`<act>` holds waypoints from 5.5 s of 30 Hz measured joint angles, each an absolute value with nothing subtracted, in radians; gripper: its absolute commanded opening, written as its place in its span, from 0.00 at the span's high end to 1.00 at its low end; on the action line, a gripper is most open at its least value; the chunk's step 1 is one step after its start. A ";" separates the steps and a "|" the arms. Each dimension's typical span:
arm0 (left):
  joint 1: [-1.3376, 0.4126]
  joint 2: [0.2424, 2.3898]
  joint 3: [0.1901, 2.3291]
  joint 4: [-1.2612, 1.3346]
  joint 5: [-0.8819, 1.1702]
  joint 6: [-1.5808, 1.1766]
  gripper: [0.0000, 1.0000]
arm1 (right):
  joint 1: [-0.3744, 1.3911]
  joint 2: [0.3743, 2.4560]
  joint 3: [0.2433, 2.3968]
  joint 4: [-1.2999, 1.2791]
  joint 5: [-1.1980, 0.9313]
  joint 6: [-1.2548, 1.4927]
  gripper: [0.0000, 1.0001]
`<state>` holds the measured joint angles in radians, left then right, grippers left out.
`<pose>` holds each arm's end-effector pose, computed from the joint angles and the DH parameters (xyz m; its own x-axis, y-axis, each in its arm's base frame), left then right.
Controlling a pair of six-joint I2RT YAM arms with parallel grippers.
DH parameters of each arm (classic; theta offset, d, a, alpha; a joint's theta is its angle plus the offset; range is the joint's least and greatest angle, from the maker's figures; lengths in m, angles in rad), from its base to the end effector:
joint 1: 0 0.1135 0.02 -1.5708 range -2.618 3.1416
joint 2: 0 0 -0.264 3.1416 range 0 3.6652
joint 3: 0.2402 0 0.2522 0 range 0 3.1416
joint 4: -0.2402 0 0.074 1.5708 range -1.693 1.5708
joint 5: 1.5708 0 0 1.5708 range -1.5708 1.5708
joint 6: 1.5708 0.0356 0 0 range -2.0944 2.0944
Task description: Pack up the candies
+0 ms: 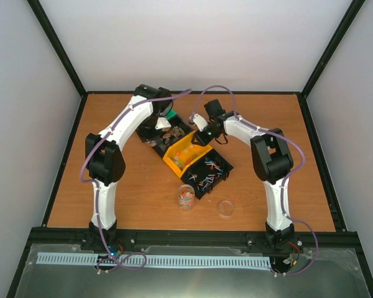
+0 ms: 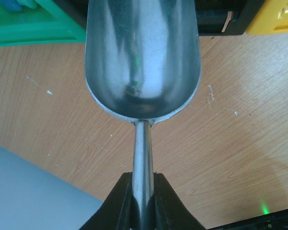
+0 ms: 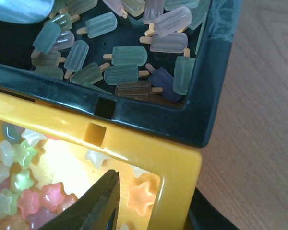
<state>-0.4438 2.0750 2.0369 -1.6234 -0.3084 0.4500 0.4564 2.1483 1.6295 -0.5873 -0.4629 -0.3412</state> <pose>0.3522 -0.1555 0.2878 -0.6211 0.7542 0.2130 0.7820 0.5782 0.2328 0.4006 0.2144 0.1707 -0.5641 -0.6105 -0.5559 -0.8094 0.5419 0.2262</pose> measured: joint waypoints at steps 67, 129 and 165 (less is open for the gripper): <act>-0.318 1.852 1.337 -0.857 0.267 0.554 0.99 | 0.466 2.039 1.414 -0.430 -0.445 -0.343 0.90; -0.381 1.264 1.271 -1.497 0.315 1.209 0.99 | 0.411 1.880 1.429 -0.530 -0.469 -0.366 0.00; -0.742 1.435 1.474 -1.619 -0.117 0.990 0.99 | 0.409 1.878 1.430 -0.527 -0.452 -0.355 0.00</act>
